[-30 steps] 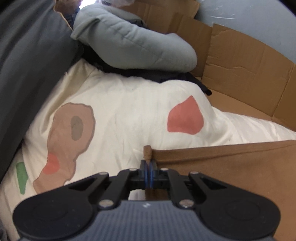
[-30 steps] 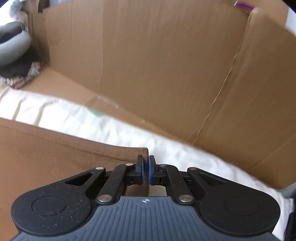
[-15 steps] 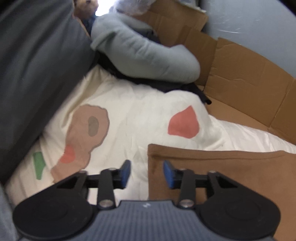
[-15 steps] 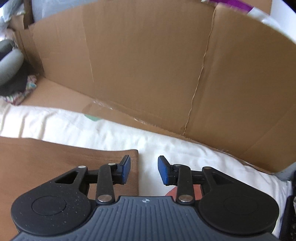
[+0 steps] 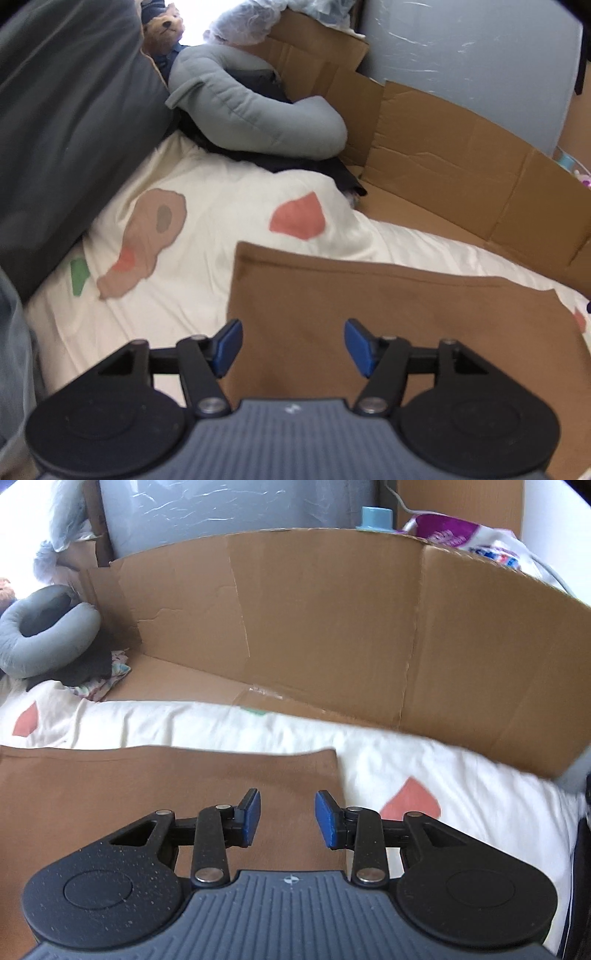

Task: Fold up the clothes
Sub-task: 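Open both tools and lift them off the folded brown shirt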

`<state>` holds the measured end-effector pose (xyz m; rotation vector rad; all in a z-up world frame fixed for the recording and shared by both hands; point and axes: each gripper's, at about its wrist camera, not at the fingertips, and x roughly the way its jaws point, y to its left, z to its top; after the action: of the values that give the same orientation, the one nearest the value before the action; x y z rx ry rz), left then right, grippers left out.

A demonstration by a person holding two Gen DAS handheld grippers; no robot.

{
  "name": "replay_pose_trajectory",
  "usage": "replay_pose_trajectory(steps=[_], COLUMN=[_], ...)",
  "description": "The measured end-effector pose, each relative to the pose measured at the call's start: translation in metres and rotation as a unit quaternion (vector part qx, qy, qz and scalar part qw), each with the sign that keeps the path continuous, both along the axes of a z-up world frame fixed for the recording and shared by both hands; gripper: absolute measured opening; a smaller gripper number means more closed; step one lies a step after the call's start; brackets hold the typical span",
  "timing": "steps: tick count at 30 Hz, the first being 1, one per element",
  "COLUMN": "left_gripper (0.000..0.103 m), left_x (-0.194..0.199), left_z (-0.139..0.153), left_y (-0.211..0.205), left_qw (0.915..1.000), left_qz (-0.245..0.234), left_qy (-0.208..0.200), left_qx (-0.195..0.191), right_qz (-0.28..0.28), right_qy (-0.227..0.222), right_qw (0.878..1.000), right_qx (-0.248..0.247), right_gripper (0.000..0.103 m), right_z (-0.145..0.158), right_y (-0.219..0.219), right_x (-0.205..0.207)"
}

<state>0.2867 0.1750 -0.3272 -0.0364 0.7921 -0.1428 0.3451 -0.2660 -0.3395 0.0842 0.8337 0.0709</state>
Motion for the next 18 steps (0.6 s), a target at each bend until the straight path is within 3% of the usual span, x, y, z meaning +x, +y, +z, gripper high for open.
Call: replay_pose_trajectory(steps=[4, 8, 13, 18], left_gripper=[0.066, 0.068, 0.066, 0.06], left_x=[-0.021, -0.04, -0.069, -0.089], left_z=[0.006, -0.005, -0.027, -0.044], left_y=[-0.006, -0.007, -0.007, -0.003], left_qw=[0.9999, 0.9993, 0.9987, 0.9973], left_qz=[-0.011, -0.012, -0.022, -0.024], left_qy=[-0.006, 0.014, 0.036, 0.054], left_qx=[-0.011, -0.031, -0.03, -0.044], right_qz=[0.023, 0.059, 0.095, 0.098], right_qy=[0.01, 0.033, 0.063, 0.084], right_qw=[0.999, 0.997, 0.993, 0.991], right_qx=[0.045, 0.046, 0.031, 0.024], right_gripper=[0.04, 0.04, 0.039, 0.037], right_z=[0.003, -0.008, -0.023, -0.036], right_y=[0.003, 0.021, 0.041, 0.045], right_x=[-0.022, -0.046, -0.074, -0.096])
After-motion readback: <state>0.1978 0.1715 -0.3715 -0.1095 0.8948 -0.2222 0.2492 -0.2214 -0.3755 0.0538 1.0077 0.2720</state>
